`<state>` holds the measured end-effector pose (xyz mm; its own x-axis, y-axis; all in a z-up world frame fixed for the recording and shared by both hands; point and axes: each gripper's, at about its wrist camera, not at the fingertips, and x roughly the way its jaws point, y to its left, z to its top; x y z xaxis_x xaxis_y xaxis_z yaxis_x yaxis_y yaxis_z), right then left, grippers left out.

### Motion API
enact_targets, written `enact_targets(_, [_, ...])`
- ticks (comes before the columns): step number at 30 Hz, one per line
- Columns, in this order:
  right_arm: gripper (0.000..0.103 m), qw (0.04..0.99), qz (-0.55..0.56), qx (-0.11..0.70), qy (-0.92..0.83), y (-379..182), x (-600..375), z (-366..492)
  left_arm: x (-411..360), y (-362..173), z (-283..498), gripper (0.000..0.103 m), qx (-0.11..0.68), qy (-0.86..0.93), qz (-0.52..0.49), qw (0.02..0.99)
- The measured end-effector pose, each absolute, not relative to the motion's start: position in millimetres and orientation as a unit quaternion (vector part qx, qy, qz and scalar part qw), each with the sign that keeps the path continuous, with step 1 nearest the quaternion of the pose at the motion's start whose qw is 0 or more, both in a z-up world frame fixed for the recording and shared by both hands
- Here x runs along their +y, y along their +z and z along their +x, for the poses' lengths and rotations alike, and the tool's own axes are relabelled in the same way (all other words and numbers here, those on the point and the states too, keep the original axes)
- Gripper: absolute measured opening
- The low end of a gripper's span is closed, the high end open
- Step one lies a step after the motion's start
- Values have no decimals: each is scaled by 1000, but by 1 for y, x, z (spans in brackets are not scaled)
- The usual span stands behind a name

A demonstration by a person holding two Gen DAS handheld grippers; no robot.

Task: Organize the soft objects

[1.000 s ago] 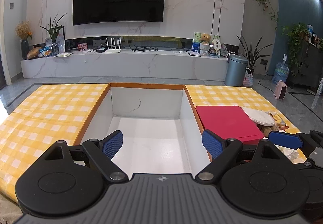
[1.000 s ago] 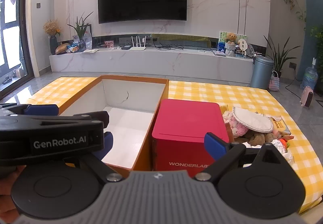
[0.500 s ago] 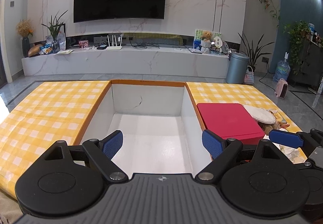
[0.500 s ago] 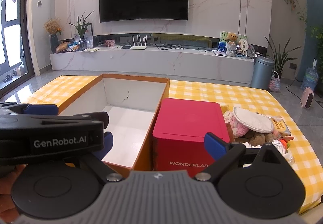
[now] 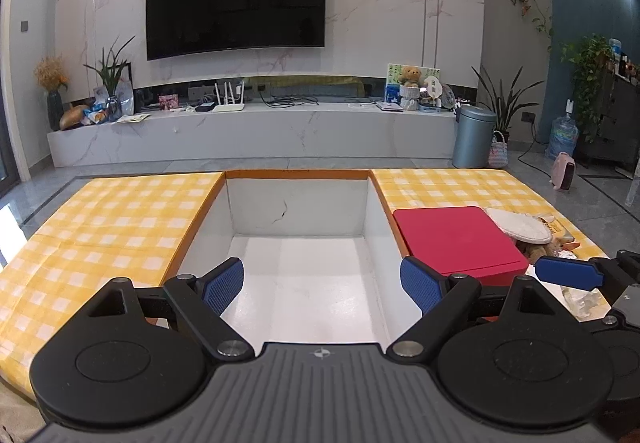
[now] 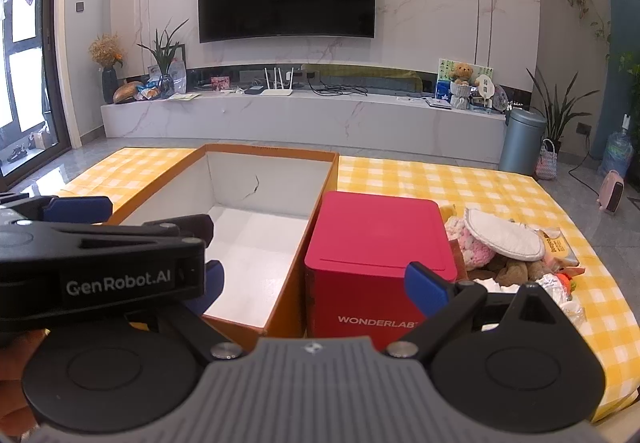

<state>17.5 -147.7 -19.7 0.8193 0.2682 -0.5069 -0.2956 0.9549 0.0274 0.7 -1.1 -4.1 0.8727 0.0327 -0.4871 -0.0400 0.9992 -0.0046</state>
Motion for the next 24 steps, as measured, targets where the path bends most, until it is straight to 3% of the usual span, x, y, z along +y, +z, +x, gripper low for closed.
enact_targets(8, [96, 958, -11, 264, 108, -5, -190, 24, -4, 22, -5, 103, 227, -15, -21, 974])
enact_targets(17, [100, 968, 16, 249, -2, 49, -316, 62, -48, 39, 3, 103, 226, -73, 32, 971])
enact_targets(24, [100, 934, 52, 348, -51, 8, -394, 109, -103, 31, 26, 103, 271, -154, 63, 948])
